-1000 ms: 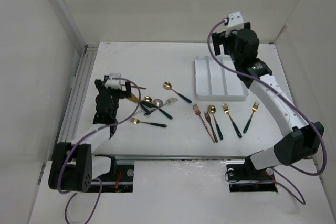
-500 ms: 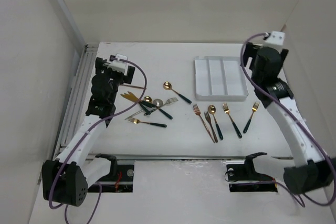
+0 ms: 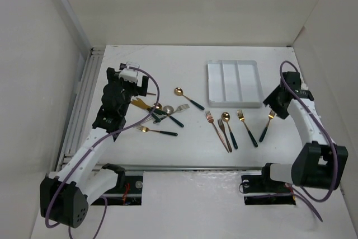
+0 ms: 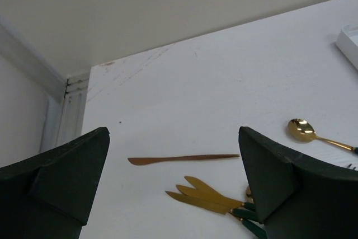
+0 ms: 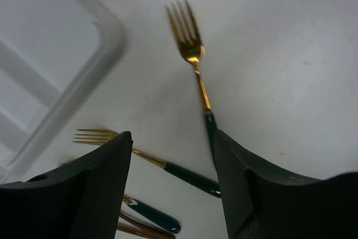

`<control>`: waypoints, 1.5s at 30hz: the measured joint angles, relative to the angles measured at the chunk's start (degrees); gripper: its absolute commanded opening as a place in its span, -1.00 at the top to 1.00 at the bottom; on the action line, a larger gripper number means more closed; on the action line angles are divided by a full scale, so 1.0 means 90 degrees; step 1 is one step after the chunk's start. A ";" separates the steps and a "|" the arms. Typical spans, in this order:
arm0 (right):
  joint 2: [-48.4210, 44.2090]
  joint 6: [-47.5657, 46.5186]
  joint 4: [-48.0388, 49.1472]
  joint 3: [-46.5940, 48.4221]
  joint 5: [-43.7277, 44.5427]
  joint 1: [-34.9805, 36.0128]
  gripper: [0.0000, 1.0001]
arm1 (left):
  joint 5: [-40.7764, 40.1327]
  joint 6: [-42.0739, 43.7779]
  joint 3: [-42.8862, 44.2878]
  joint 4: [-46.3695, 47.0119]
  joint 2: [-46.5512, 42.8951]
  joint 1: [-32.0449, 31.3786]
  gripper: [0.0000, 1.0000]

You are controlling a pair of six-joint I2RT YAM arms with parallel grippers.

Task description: Sort the eating utensils into containers

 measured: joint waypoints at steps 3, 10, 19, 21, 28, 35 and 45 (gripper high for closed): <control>0.0505 0.0243 -0.0600 -0.0393 -0.0236 -0.0372 -0.30 | -0.0034 -0.0464 0.0000 -0.0240 0.0019 -0.0012 -1.00; 0.0687 0.0729 -0.0957 -0.0561 -0.0437 -0.0391 -0.32 | 0.0204 -0.1188 -0.0002 -0.0471 0.0027 -0.0051 -1.00; 0.1751 0.1205 -0.0843 -0.1195 -0.0656 -0.0435 -0.29 | -0.0172 -0.1355 -0.0056 0.0012 0.0204 0.0170 -1.00; 0.1753 0.1222 -0.0816 -0.1195 -0.0668 -0.0437 -0.16 | -0.0233 -0.1353 -0.0061 0.0131 0.0243 0.0185 -1.00; 0.1763 0.1311 -0.0588 -0.1192 -0.0622 -0.0435 0.69 | -0.0296 -0.1353 -0.0061 0.0289 0.0282 0.0185 -1.00; 0.1661 0.1530 -0.0607 -0.1195 -0.0197 -0.0437 1.00 | -0.0306 -0.1353 -0.0061 0.0287 0.0316 0.0182 -1.00; 0.0372 0.1780 -0.0920 -0.0063 0.1253 0.0131 1.00 | -0.0282 -0.1304 -0.0017 -0.0216 0.0335 0.0034 -1.00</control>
